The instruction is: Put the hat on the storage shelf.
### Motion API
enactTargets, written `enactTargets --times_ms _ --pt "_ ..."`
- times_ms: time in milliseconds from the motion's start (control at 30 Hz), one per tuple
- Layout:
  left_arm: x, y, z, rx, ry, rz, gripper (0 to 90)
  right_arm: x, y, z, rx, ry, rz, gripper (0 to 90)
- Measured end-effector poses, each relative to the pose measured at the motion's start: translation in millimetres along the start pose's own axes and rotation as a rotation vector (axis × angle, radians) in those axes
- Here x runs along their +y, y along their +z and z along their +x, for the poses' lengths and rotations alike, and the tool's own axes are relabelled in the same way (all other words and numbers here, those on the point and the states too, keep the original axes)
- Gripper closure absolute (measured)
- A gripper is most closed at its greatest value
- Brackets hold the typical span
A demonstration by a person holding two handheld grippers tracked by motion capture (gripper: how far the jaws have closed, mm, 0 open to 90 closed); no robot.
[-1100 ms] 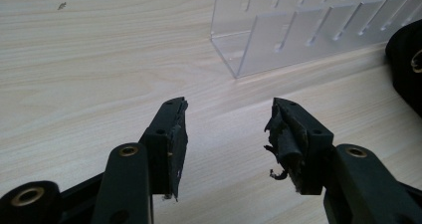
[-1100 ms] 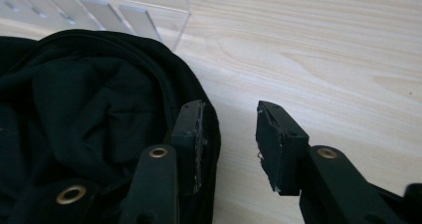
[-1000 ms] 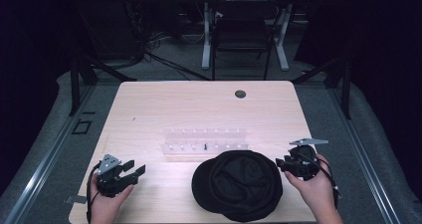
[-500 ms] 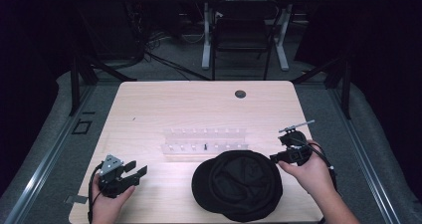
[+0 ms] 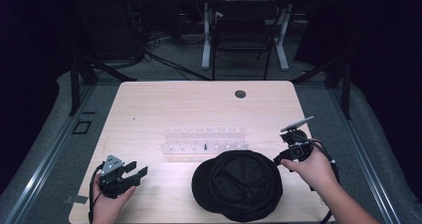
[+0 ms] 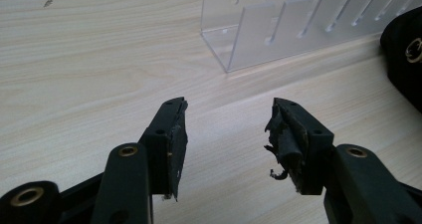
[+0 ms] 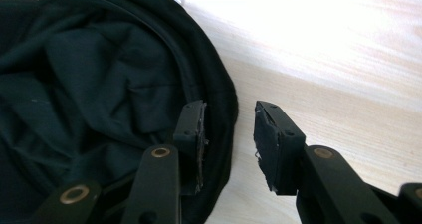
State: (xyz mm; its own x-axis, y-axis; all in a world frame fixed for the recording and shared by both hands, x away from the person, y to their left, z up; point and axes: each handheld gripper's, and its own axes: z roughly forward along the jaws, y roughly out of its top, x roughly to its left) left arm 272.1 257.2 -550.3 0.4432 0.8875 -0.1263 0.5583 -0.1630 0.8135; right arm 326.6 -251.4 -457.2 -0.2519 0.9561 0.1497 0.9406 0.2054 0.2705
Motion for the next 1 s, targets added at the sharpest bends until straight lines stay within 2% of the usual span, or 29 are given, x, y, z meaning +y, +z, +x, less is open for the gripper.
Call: enactTargets --times_ms 133,167,200,300,633,733,833,967,1000 --pt "-0.2 0.3 -0.3 -0.001 0.001 0.006 48.7 -1.7 5.4 -3.0 -0.01 -0.001 0.026 64.9" --pt "-0.2 0.3 -0.3 -0.002 0.003 0.011 48.7 -2.7 7.9 -2.7 -0.007 0.013 0.02 64.9" --pt "-0.2 0.3 -0.4 -0.002 0.003 0.012 48.7 -3.5 9.9 -3.5 -0.003 0.012 0.045 65.0" --pt "-0.2 0.8 -0.8 -0.001 0.005 0.012 48.6 -7.1 16.2 -1.8 -0.017 0.025 0.047 65.1" --pt "-0.4 2.3 -2.0 -0.005 0.012 0.015 48.5 -7.6 22.8 -4.4 -0.02 0.001 0.109 65.4" --pt "-0.4 2.2 -2.0 -0.004 0.011 0.014 48.5 -6.7 28.1 -7.2 0.002 0.024 0.125 67.6" --pt "-0.5 2.7 -1.8 -0.004 0.013 0.016 48.6 -5.5 31.6 -8.9 0.011 0.026 0.136 68.8" --pt "0.0 2.4 -2.1 -0.005 0.019 0.031 48.6 -4.3 37.7 -8.1 0.033 0.037 0.126 70.2" --pt "-0.1 2.6 -2.2 -0.005 0.019 0.03 48.6 -2.8 38.2 -8.1 0.031 0.02 0.145 70.8"
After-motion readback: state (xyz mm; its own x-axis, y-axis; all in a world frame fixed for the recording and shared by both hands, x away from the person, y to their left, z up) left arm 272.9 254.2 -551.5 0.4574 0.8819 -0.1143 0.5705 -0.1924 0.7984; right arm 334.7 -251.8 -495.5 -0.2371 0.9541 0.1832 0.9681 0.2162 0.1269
